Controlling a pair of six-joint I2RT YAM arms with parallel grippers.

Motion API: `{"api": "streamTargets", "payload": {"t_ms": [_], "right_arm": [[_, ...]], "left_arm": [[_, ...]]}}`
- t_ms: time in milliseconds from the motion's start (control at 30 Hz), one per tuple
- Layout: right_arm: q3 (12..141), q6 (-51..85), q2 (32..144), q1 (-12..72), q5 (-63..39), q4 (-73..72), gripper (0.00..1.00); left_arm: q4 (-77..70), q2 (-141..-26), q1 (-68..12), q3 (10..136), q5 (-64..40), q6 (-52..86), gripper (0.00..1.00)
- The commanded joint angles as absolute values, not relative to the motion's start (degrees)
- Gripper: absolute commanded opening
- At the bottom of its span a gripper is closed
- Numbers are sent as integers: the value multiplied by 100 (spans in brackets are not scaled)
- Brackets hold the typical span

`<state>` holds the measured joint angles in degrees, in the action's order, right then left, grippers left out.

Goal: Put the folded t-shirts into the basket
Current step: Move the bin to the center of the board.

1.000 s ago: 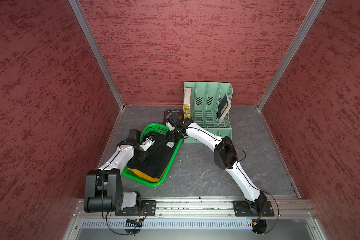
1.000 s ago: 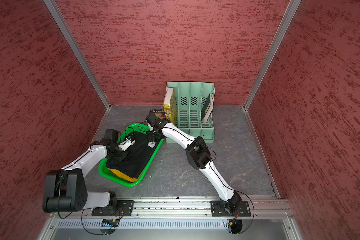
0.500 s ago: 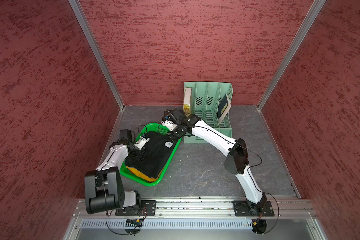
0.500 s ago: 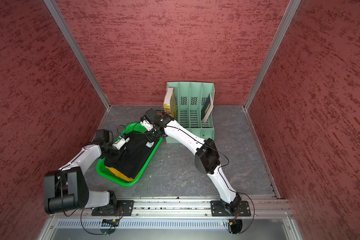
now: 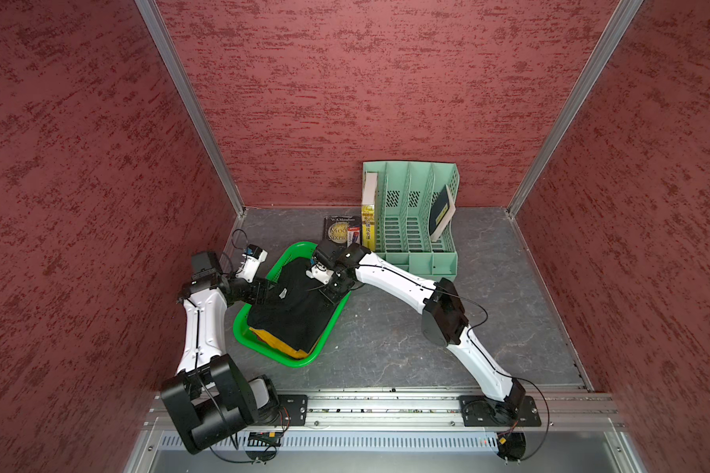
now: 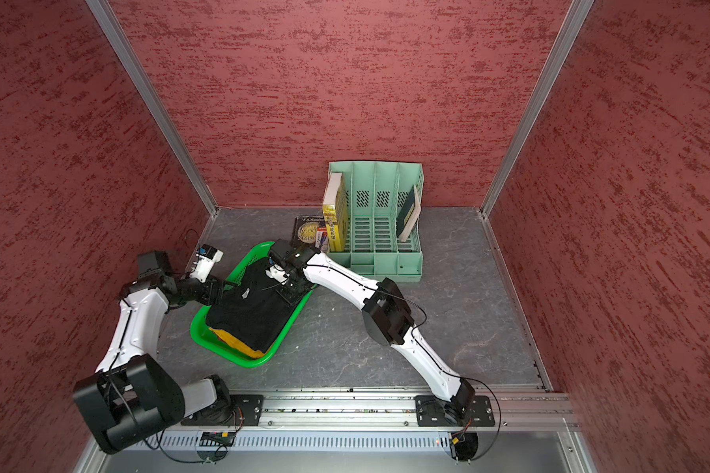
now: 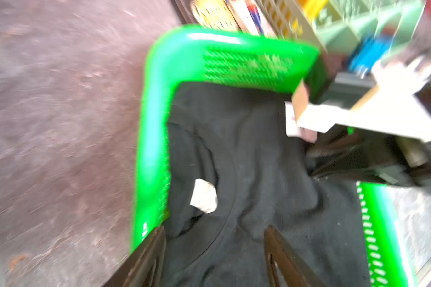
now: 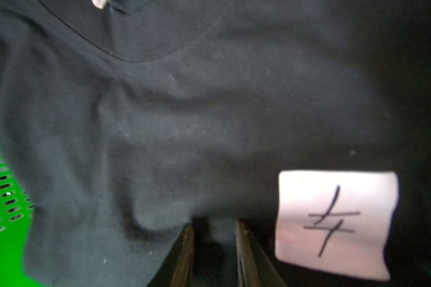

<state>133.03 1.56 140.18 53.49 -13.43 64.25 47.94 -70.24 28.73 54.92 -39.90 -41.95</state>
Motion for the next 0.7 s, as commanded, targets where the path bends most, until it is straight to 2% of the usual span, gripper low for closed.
{"api": "streamTargets", "payload": {"t_ms": [0,200,467,667], "right_arm": [[12644,578,13784,5483,-1075,6568,31],[10223,2030,12401,5737,-1284,5370,31],[7250,4831,10472,5749,-1370,3629,33],[5552,6883,9355,5681,-541,3126,38]], "left_arm": [[4915,-7003,3147,5753,-4445,-3821,66],[4721,-7158,3208,5739,-4150,-3745,67],[4278,-7247,3053,5507,-3865,-3663,68],[4111,-7312,2731,5300,-3663,-3620,68]]}}
